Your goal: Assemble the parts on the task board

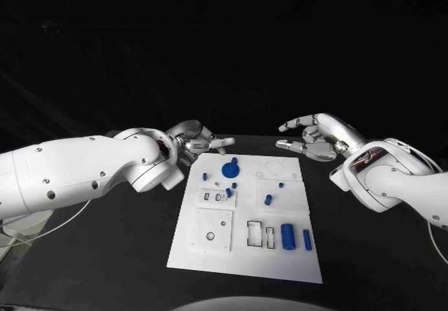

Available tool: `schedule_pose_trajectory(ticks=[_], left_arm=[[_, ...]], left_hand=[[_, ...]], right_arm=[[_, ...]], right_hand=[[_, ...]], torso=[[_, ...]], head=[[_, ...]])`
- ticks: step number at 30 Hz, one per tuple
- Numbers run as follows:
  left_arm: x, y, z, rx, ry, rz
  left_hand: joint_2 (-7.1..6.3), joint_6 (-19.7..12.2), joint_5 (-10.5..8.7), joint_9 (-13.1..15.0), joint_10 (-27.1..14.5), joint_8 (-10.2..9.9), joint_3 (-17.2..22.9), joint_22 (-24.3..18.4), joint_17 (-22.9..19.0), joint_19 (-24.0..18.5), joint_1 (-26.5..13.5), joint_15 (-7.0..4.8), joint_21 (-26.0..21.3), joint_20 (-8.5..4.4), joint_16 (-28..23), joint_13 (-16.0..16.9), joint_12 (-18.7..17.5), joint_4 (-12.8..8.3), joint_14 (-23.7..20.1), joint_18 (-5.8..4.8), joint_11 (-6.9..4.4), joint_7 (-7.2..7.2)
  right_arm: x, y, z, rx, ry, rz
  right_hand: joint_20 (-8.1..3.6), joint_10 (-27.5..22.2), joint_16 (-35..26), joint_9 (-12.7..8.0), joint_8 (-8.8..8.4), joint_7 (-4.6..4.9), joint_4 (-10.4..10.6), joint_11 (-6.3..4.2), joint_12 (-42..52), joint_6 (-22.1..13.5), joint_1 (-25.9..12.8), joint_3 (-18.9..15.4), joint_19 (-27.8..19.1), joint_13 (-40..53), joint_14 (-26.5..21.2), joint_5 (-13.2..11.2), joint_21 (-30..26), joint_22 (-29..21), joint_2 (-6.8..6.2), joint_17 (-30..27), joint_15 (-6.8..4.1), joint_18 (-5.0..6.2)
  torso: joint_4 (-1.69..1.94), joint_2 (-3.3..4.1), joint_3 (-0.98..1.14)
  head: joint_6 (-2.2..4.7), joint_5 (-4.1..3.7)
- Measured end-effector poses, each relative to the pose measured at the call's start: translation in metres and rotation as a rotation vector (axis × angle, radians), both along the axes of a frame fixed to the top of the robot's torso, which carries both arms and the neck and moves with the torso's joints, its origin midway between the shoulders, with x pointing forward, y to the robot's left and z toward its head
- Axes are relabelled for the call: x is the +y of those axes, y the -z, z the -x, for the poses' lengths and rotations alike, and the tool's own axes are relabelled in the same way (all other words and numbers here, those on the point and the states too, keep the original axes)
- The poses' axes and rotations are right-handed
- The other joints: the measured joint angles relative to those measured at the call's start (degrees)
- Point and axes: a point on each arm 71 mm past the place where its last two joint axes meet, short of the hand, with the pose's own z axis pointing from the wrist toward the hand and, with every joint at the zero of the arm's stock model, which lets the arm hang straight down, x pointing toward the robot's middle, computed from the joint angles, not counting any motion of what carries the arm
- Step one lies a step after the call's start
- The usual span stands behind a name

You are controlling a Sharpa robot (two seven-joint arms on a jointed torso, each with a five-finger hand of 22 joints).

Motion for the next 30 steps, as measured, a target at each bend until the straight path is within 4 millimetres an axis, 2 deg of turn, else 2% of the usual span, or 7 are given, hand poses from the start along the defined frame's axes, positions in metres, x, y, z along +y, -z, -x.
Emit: schedule_pose_trajectory(ticks=[3,8,9,14,20,26,30], left_arm=[[-0.01,0.007,-0.005,0.049,0.022,-0.116],[-0.026,0.019,-0.014,0.124,0.053,-0.311],[-0.028,0.021,-0.015,0.133,0.056,-0.339],[-0.036,0.027,-0.02,0.165,0.069,-0.452],[-0.044,0.037,-0.023,0.2,0.087,-0.533],[-0.051,0.054,-0.022,0.239,0.109,-0.583],[-0.052,0.066,-0.021,0.267,0.116,-0.609]], left_hand=[[0.5,0.4,-1.16,2.3,0.0,2.2,-1.1,0.2,0.0,1.2,-1.8,-0.43,1.1,-0.49,0.0,0.0,0.0,0.0,0.0,0.0,-0.56,-0.37],[1.15,-0.2,-1.16,7.9,-0.2,7.0,-1.3,0.2,0.0,1.5,-2.5,-1.26,1.6,-1.04,0.0,0.0,0.0,-0.1,0.0,0.0,-1.42,-1.32],[1.18,-0.4,-0.96,9.4,-0.1,8.2,-1.3,0.2,0.0,1.3,-2.5,-1.55,1.6,-1.22,0.0,0.0,0.0,-0.1,0.1,-0.67,-1.71,-1.56],[1.6,-2.7,2.99,16.4,0.0,12.9,-0.2,0.2,0.0,1.5,-0.9,-2.29,1.6,-2.02,0.0,0.0,0.0,-0.2,0.0,-0.89,-2.42,-2.53],[1.7,-4.7,5.77,20.5,-0.2,14.0,1.0,0.2,0.0,1.3,0.5,-2.56,1.6,-2.22,0.0,0.1,0.0,-0.6,0.1,-0.89,-2.63,-2.69],[1.6,-5.0,5.78,22.4,-0.2,14.2,2.5,0.2,0.0,1.5,2.2,-2.56,1.6,-2.42,0.0,0.1,0.0,-1.2,0.1,-0.89,-2.62,-2.83],[1.63,-5.0,6.62,23.6,-0.1,14.2,3.7,0.2,0.0,1.5,3.3,-2.76,1.3,-2.42,0.0,0.1,0.3,-2.0,-0.1,-0.88,-2.73,-2.83]], right_arm=[[-0.004,0.004,0.001,0.011,0.008,0.0],[-0.009,0.013,0.004,0.035,0.018,0.003],[-0.009,0.014,0.004,0.039,0.018,0.004],[-0.01,0.022,0.007,0.061,0.018,0.011],[-0.01,0.029,0.007,0.082,0.018,0.019],[-0.009,0.036,0.007,0.104,0.015,0.026],[-0.009,0.039,0.008,0.117,0.013,0.029]], right_hand=[[0.21,0.0,0.6,-0.2,0.44,0.06,0.0,0.0,0.4,0.5,0.4,0.0,0.2,0.0,0.0,1.4,0.4,0.0,0.45,0.4,0.0,0.0],[0.21,0.0,0.6,-0.5,0.44,0.18,0.0,0.0,0.4,0.9,1.2,0.0,0.2,0.0,0.0,3.6,0.4,0.0,1.21,0.4,0.0,0.0],[0.21,0.0,0.6,-0.5,0.61,0.27,0.0,0.0,0.4,1.0,1.5,0.0,0.2,0.0,0.0,4.0,0.4,0.0,1.45,0.4,0.0,0.0],[0.21,0.0,0.6,-0.7,0.67,0.27,-0.1,0.0,0.4,1.0,1.8,0.1,0.2,0.0,0.0,5.3,0.4,0.0,1.8,0.3,0.0,0.0],[0.21,-0.2,0.8,-0.9,0.67,0.11,-0.3,0.2,0.4,1.2,2.3,0.0,0.2,0.0,0.0,6.5,0.4,0.0,2.33,0.1,0.0,0.0],[0.21,-0.2,0.8,-1.1,0.67,0.31,-0.3,0.2,0.4,1.4,2.6,0.0,0.2,0.0,0.0,7.7,0.4,0.0,2.64,0.0,0.0,-0.01],[0.21,-0.2,0.8,-1.3,0.67,0.31,-0.3,0.2,0.4,1.4,2.9,0.0,0.2,0.0,0.0,9.1,0.4,0.0,2.94,-0.1,0.0,0.0]], torso=[[-0.16,-0.45,0.1],[-0.37,-0.97,0.21],[-0.43,-1.08,0.22],[-0.57,-1.35,0.31],[-0.58,-1.52,0.42],[-0.62,-1.59,0.48],[-0.65,-1.63,0.46]], head=[[-0.31,-0.33],[-0.76,-0.49],[-0.83,-0.52],[-1.34,-0.66],[-2.27,-0.62],[-2.96,-0.94],[-3.56,-1.45]])
